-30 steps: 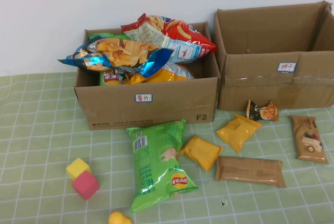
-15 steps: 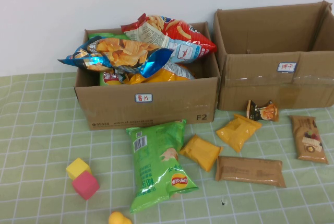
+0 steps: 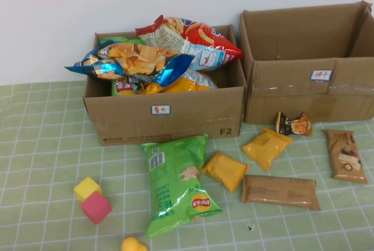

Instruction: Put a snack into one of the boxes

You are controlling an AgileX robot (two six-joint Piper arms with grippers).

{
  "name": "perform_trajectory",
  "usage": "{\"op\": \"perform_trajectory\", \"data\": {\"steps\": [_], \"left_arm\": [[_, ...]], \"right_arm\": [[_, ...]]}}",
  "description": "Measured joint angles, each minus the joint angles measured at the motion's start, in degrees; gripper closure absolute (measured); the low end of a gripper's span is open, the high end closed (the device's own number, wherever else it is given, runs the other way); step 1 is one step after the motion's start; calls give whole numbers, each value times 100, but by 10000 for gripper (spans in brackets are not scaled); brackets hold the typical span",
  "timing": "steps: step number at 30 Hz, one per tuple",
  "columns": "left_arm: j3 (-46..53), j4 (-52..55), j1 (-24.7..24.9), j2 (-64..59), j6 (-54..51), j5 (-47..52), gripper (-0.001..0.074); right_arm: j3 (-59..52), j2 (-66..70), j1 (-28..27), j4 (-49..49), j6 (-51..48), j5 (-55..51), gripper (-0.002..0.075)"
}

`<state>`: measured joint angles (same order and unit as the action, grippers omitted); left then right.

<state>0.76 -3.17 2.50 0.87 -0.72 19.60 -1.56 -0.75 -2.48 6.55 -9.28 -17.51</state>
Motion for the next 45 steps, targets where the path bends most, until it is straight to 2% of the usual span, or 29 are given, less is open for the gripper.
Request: {"op": "perform_trajectory", "data": {"steps": [5,8,12,18,24,28,31,33,36,41,45], "left_arm": [[0,0,0,0,-10,-85,738],[44,0,0,0,-10,-523,738],[44,0,0,0,-23,-1863,737],[44,0,0,0,-6,-4221,738],[44,-4,0,0,165,-5919,738],[44,-14,0,0,363,-6501,738],[-344,-26,0,0,475,-5475,738],[-885,-1,0,0,437,-4328,738],[-1627,175,0,-185,400,-3110,737],[-2510,277,0,-936,318,-1503,737],[-2670,180,0,-1823,293,-152,737]], "right_arm": [[-1,0,0,2,0,696,728],[-8,0,0,12,0,1356,728],[-8,0,0,12,65,2809,728],[-8,-3,0,35,1052,4862,728],[-8,-3,0,72,1662,5138,728],[62,-3,0,110,1725,5263,728],[552,-3,0,120,1738,4672,728],[1033,-3,0,120,1679,4048,728],[1997,116,0,120,1561,2714,728],[3405,1200,0,120,1524,696,728],[3725,2385,0,120,1358,-303,728]]}}
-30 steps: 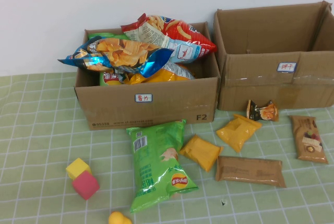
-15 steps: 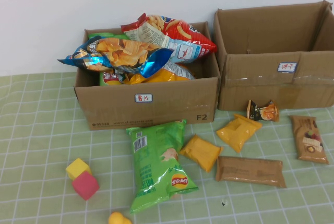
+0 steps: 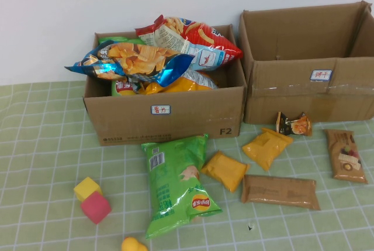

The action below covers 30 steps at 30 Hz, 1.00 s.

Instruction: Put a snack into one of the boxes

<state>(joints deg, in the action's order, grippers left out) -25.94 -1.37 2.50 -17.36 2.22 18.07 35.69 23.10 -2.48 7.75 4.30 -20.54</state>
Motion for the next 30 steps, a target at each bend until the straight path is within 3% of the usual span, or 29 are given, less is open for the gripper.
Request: {"op": "perform_trajectory", "data": {"steps": [5,15,21,24,30], "left_arm": [[0,-223,0,-685,-12,955,738],[399,-297,0,-1666,15,826,738],[435,-1291,0,-2204,-324,998,738],[356,-1830,0,-2344,-914,1484,737],[-155,-2028,0,-2343,-1810,2662,737]], "right_arm": [[-194,1212,0,0,-66,-441,728],[-192,4012,0,95,-487,-263,728],[110,4981,364,142,-830,18,717],[480,5520,578,81,-899,-37,629],[1623,6748,755,-204,-889,-332,234]]}}
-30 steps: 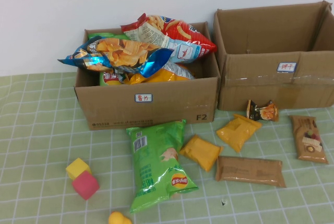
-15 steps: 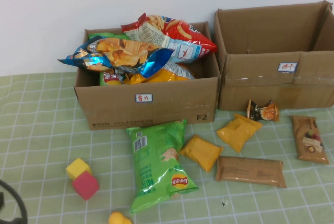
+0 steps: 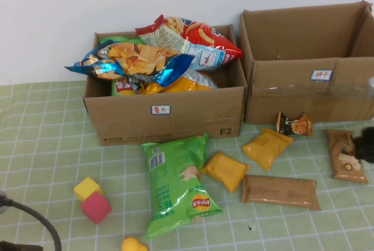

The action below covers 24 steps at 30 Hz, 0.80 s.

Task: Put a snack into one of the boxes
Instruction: Pick up the biscuit

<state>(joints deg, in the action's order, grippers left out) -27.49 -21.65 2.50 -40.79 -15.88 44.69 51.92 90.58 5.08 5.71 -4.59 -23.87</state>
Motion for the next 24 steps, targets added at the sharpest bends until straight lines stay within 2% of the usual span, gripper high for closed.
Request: {"op": "perform_trajectory", "data": {"steps": [1,3,6,17,24], "left_arm": [[-10,0,0,0,-51,0,737],[-10,52,0,0,-119,-10,737],[-10,99,0,0,-132,-77,737],[370,176,0,0,-216,-620,737],[391,185,0,0,-276,-709,737]], "right_arm": [[175,218,0,-26,13,0,181],[450,634,9,-59,104,0,127],[792,1157,32,-59,205,96,95],[1594,2519,101,-457,246,397,83],[1862,2869,101,-503,403,89,83]]}}
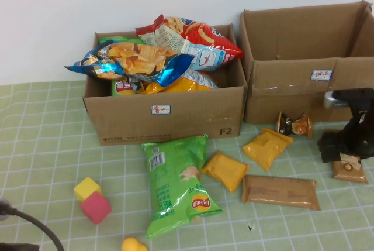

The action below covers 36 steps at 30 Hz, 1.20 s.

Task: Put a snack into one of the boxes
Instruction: Pick up the biscuit, then place the biscuit in the biscuit box

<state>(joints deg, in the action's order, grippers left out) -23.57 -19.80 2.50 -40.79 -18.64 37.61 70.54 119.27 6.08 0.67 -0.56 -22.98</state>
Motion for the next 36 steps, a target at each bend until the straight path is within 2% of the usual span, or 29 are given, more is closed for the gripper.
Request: {"op": "perform_trajectory", "data": {"steps": [4,9,11,23,36], "left_arm": [[0,-12,0,0,-11,-89,737],[0,-63,0,0,-16,-108,737],[0,-91,0,0,-44,-108,737],[1,-123,0,0,-85,-108,737],[1,-307,0,0,-85,-108,737]], "right_arm": [[83,35,0,-14,56,-138,100],[144,69,0,-67,56,-312,228],[239,81,0,-122,56,-485,256],[1426,125,0,-190,87,-2790,260],[2664,125,16,-155,188,-4557,261]]}}
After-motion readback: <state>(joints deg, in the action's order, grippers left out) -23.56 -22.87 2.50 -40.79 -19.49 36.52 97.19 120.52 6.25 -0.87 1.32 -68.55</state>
